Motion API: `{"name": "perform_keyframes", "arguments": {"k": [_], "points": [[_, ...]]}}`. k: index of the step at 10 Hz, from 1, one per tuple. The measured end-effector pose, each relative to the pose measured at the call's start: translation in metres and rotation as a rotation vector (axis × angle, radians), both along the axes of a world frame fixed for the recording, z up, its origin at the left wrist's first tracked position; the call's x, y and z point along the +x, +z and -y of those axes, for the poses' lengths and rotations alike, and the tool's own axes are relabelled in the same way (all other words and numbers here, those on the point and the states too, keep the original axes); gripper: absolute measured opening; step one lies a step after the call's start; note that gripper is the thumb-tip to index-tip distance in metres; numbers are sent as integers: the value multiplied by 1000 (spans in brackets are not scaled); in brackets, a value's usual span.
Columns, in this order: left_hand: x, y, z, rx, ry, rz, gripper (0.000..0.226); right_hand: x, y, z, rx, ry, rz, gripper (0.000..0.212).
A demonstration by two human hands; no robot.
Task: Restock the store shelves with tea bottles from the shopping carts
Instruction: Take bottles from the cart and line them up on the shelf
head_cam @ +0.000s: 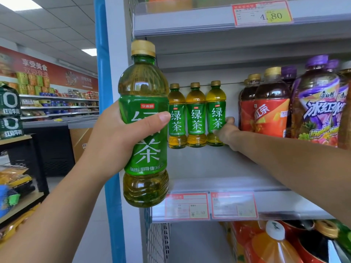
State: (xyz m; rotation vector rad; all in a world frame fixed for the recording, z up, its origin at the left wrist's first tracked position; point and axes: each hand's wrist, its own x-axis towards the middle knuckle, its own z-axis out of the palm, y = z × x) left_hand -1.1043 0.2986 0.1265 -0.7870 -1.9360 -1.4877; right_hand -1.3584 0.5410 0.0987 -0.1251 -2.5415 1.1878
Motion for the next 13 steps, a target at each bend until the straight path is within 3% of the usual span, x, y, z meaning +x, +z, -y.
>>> {"name": "perform_keyframes", "arguments": {"k": [1, 2, 3, 5, 6, 7, 8, 9, 10, 11, 13], "points": [[1, 1, 0, 8, -3, 3, 42, 19, 6, 3, -40, -4, 21, 76], [3, 2, 0, 5, 1, 16, 38, 56, 15, 8, 21, 12, 58, 57], [5, 3, -2, 20, 0, 41, 35, 120, 22, 15, -194, 129, -110, 55], [13, 2, -16, 93, -21, 107, 36, 223, 13, 13, -310, 782, -126, 67], [17, 3, -39, 133, -49, 84, 30, 261, 9, 28, -338, 998, -117, 68], [17, 8, -62, 47, -30, 51, 20, 261, 10, 37, -337, 851, -274, 64], [14, 14, -62, -131, 89, 21, 53, 248, 12, 34, -256, 676, -375, 72], [12, 9, -34, -160, 408, -263, 64, 227, 16, 32, -291, 664, -337, 61], [1, -9, -7, -247, 779, -627, 53, 195, 18, 43, -275, 567, -326, 72], [-20, -30, 0, -293, 831, -596, 64, 161, 9, 59, -256, 539, -244, 58], [-37, -42, 3, -142, 834, -631, 62, 129, 14, 81, -101, 440, -156, 69]]}}
